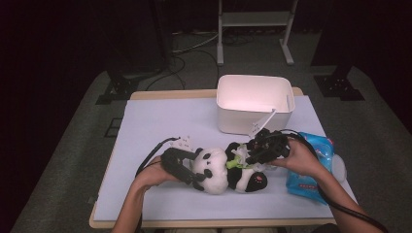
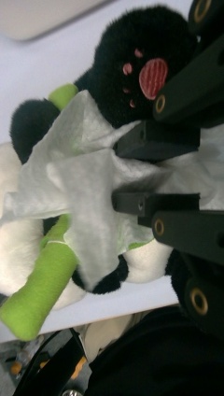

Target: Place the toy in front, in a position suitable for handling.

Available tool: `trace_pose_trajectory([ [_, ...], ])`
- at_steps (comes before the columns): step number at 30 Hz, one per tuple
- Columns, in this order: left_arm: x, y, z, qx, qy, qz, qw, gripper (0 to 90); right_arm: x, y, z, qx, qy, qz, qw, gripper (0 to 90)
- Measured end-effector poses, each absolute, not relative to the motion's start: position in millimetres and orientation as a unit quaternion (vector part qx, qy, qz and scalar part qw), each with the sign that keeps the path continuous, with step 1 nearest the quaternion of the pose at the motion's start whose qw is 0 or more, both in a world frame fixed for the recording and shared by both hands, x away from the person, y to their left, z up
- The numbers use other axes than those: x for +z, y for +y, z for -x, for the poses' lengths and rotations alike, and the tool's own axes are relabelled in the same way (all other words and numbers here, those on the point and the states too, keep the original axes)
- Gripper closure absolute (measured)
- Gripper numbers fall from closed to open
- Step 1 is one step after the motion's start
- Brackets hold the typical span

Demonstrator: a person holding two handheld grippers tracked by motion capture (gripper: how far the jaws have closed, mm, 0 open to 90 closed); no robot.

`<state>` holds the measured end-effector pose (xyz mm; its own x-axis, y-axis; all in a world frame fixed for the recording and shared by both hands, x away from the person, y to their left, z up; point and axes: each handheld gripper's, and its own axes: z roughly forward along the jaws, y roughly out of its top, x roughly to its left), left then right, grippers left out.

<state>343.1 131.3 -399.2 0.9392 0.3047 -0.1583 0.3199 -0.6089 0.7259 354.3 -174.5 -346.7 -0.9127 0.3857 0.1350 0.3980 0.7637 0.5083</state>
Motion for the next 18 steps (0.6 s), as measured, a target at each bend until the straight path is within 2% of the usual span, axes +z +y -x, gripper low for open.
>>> trace_pose_trajectory([
  [5, -394.4, 132.4, -345.5, -0.014, 0.176, -0.896, 0.408, 12.4, -352.4, -182.9, -353.4, -0.288, -0.933, 0.213, 0.03, 77.2],
  [18, -397.9, 136.3, -355.2, -0.039, 0.182, -0.89, 0.415, 6.6, -360.2, -196.4, -346.1, -0.307, -0.928, 0.209, 0.039, 81.5],
])
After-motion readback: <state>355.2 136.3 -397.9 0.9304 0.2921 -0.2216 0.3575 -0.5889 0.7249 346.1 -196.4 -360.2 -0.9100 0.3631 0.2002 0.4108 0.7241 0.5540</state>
